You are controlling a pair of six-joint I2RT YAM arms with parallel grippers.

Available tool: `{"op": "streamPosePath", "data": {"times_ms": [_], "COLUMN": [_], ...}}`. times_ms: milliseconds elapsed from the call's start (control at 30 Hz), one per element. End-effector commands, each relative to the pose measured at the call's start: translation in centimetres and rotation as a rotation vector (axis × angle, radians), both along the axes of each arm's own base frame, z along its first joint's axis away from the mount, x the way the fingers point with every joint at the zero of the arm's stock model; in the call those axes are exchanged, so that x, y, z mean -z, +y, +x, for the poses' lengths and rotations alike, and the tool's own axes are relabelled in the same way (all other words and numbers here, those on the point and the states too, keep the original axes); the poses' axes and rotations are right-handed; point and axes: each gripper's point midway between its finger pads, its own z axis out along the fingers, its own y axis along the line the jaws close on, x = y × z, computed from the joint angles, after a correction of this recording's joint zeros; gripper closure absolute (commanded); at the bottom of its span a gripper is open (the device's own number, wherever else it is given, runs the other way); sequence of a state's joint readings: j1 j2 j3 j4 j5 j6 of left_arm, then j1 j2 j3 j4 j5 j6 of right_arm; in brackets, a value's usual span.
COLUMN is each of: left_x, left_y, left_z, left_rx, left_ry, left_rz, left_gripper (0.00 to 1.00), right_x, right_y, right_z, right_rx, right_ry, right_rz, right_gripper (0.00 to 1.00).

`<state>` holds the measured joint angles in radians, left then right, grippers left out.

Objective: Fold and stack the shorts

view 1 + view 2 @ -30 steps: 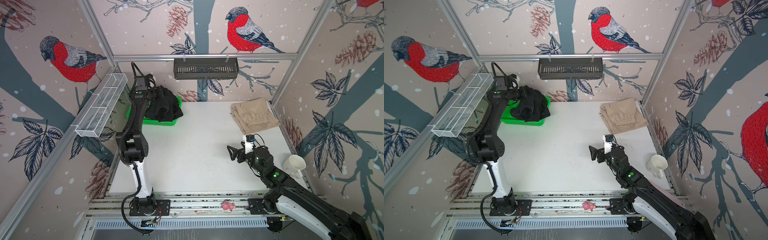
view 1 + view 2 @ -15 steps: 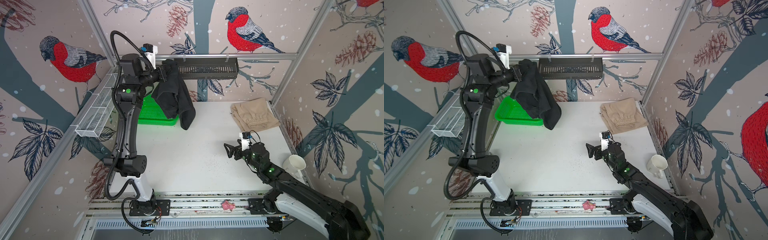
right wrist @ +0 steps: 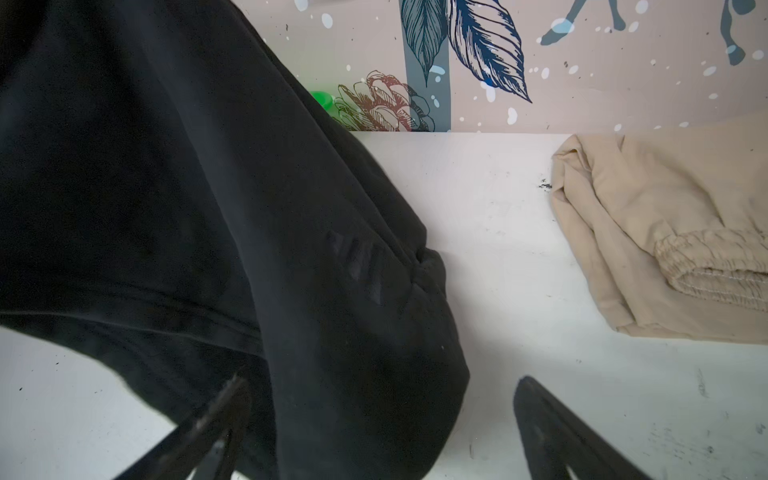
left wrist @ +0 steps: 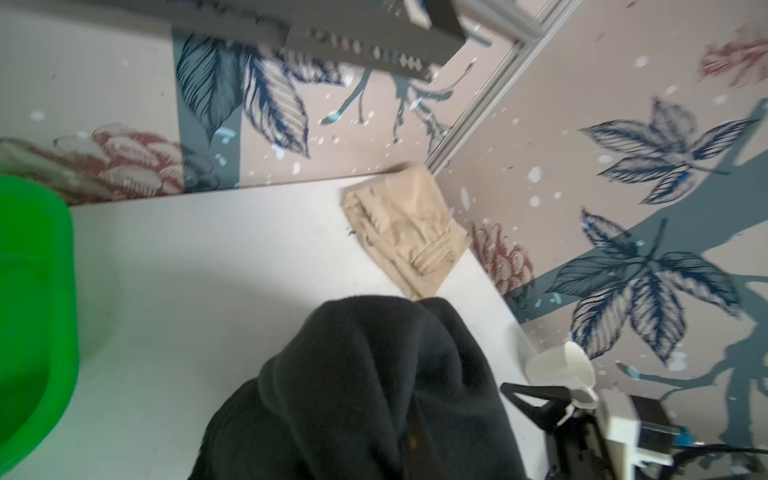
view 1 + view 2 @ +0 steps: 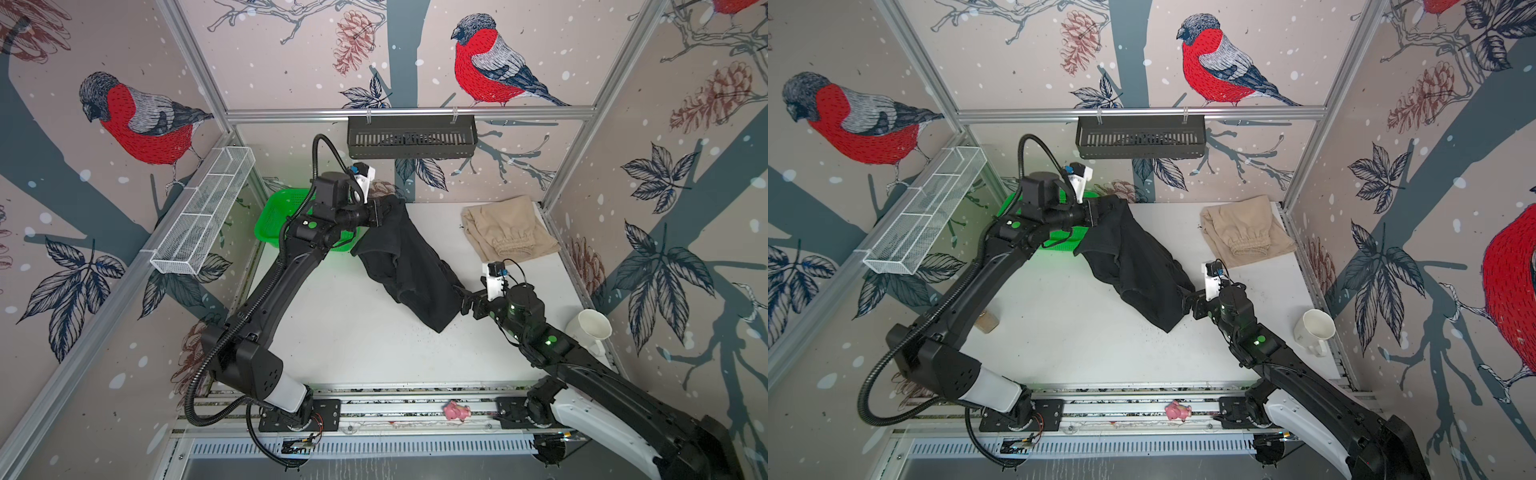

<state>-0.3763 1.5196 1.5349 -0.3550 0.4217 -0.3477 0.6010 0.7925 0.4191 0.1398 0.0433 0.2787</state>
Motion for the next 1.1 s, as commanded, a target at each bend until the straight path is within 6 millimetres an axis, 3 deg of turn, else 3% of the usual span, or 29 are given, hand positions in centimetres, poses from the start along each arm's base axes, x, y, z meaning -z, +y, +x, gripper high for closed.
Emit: {"op": "streamPosePath", "data": {"times_ms": [0, 100, 200, 333, 400, 467, 533, 567, 667, 733, 867, 1000, 1067], "left_x": [1.2, 5.3, 6.2, 6.2, 7.4, 9.5, 11.2, 11.7, 10.8, 9.0, 6.6, 7.7, 8.8], "left_y": [0.0, -1.6, -5.1, -11.9, -15.1, -17.5, -18.0, -17.7, -15.1, -12.5, -5.0, 3.1, 6.6], "left_z": [1.7, 2.2, 1.9, -0.1, -1.3, -2.2, -2.1, -2.1, -2.0, -2.1, -1.8, -1.9, -2.6], "left_rx": [-0.061, -0.02, 0.058, 0.187, 0.247, 0.291, 0.279, 0.266, 0.18, 0.112, -0.076, -0.258, -0.331], "left_ry": [-0.055, 0.007, 0.013, -0.004, 0.015, 0.056, 0.106, 0.123, 0.1, 0.071, 0.025, 0.046, 0.076], "left_rz": [-0.042, -0.038, -0.025, -0.061, -0.06, -0.012, 0.054, 0.087, 0.176, 0.206, 0.212, 0.181, 0.154], "left_gripper": [1.0, 1.0, 1.0, 1.0, 0.97, 0.5, 0.26, 0.14, 0.03, 0.03, 0.03, 0.03, 0.03], "right_x": [0.0, 0.2, 0.4, -0.8, -1.3, -1.5, -1.3, -1.3, -1.8, -2.4, -3.2, -2.3, -0.5], "right_y": [0.8, 2.1, 3.0, 1.0, -0.3, -2.0, -3.5, -4.1, -4.9, -3.7, 1.3, 9.0, 12.2], "right_z": [-0.8, -1.5, -1.4, 0.1, 0.7, 1.2, 1.6, 1.7, 1.7, 1.7, 2.2, 2.7, 3.4], "right_rx": [-0.07, -0.139, -0.143, 0.015, 0.077, 0.132, 0.169, 0.182, 0.183, 0.116, -0.052, -0.221, -0.268], "right_ry": [0.002, 0.016, 0.042, 0.059, 0.041, 0.06, 0.096, 0.106, 0.095, 0.085, 0.063, 0.057, 0.091], "right_rz": [-0.017, -0.025, -0.056, -0.008, 0.034, 0.078, 0.11, 0.121, 0.09, 0.066, 0.001, -0.192, -0.303], "right_gripper": [0.0, 0.0, 0.0, 0.0, 0.01, 0.01, 0.0, 0.0, 0.01, 0.0, 0.0, 0.0, 0.0]}}
